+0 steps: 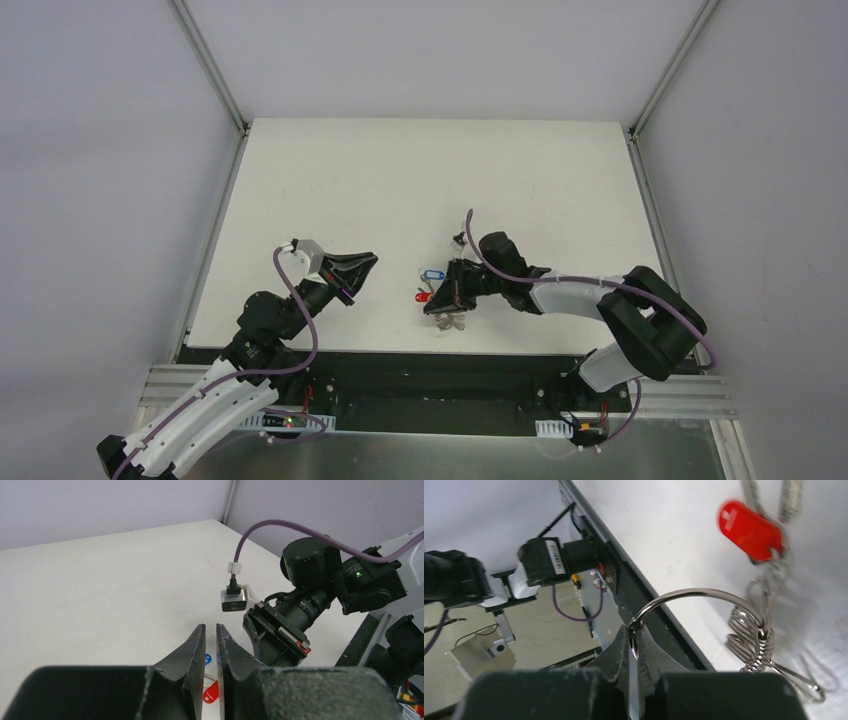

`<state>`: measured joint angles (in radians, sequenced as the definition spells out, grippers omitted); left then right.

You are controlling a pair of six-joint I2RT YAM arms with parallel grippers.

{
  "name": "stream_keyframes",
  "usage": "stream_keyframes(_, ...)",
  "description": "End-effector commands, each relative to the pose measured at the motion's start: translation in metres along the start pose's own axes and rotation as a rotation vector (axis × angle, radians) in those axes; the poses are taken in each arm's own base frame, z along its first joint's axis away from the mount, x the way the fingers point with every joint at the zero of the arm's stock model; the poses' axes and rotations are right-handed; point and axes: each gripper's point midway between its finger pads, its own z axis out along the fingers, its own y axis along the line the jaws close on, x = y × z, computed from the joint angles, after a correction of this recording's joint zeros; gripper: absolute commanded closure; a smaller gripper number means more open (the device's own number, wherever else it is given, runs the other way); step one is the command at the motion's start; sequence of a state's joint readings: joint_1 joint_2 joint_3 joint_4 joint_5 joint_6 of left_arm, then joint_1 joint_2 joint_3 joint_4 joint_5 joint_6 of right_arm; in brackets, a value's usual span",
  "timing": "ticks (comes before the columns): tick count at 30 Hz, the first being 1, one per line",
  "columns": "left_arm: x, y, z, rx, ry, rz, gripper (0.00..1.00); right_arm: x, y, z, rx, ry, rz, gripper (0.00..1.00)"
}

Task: Put the keys on the keyring

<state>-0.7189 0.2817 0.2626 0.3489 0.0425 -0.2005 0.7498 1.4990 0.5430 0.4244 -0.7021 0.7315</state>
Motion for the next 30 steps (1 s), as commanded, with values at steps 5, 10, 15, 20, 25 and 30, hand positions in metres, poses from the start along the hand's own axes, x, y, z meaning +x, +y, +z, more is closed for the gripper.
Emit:
stream_keyframes(5,-0.008,0.001,-0.001,-0.008,-0.028,0.005,0.89,-0.020,0.061,-0.017,-0.199,-0.095,-0.156,0.94)
stream_keyframes(10,-0.008,0.000,-0.001,-0.001,-0.026,0.001,0.89,-0.008,-0.025,-0.050,0.129,-0.314,-0.056,0.70)
stream_keyframes(15,-0.007,-0.002,0.000,0.007,-0.022,-0.005,0.89,-0.008,-0.049,-0.088,0.178,-0.535,0.029,0.48)
stream_keyframes(20,-0.008,-0.001,0.000,0.000,-0.025,-0.004,0.89,-0.015,-0.049,-0.118,0.252,-0.657,0.031,0.47)
stream_keyframes(25,-0.006,0.000,0.001,-0.005,-0.017,-0.005,0.89,-0.017,-0.036,-0.116,0.255,-0.618,0.010,0.47)
stream_keyframes(30,-0.003,0.002,0.003,-0.014,-0.004,-0.008,0.88,-0.009,-0.026,-0.090,0.237,-0.476,0.025,0.49)
